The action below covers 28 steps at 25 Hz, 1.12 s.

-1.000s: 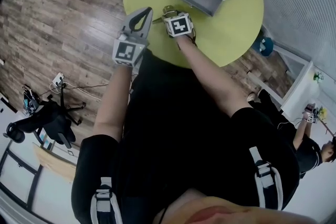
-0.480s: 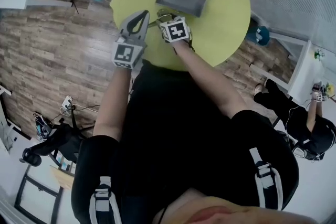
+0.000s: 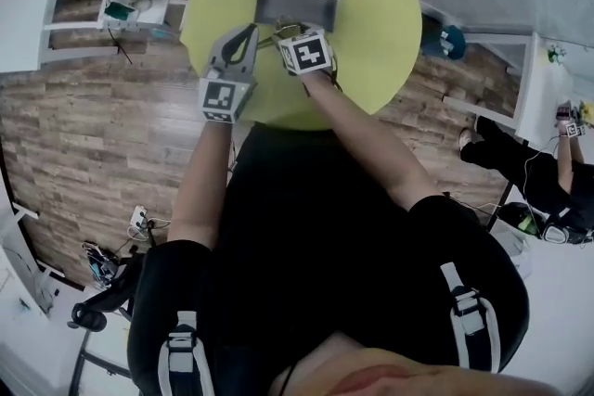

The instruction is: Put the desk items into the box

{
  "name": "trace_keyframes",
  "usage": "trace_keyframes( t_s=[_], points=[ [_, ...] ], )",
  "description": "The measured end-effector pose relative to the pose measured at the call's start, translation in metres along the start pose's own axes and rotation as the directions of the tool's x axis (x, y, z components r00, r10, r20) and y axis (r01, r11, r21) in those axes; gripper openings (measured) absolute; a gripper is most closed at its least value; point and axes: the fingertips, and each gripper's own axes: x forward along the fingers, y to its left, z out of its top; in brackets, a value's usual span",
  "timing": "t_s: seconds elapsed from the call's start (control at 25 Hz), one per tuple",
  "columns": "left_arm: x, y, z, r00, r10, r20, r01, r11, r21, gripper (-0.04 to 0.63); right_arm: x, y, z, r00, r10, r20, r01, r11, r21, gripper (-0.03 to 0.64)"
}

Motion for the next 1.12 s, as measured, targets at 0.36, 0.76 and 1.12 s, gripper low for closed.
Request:
trace_keyframes(
  t_s=[0.36,0.76,1.12],
  points=[
    [0.032,0.003,-0.008,0.996,-0.088,-0.022,0.088,0.996,0.012,0.011,-0.005,-0.035,0.024,0.994,-0.101,0.034,0.097,0.990,0.103,0.278],
    [0.068,0.015,-0.019,0.990,-0.134,-0.038,0.135,0.991,0.023,0.011,0.011,-0.068,0.036,0.985,-0.168,0.040,0.156,0.967,0.203,0.278],
    [0.090,0.028,-0.031,0.988,-0.144,-0.057,0.145,0.989,0.020,0.011,0.039,-0.083,0.029,0.984,-0.176,0.002,0.169,0.953,0.251,0.278]
  ],
)
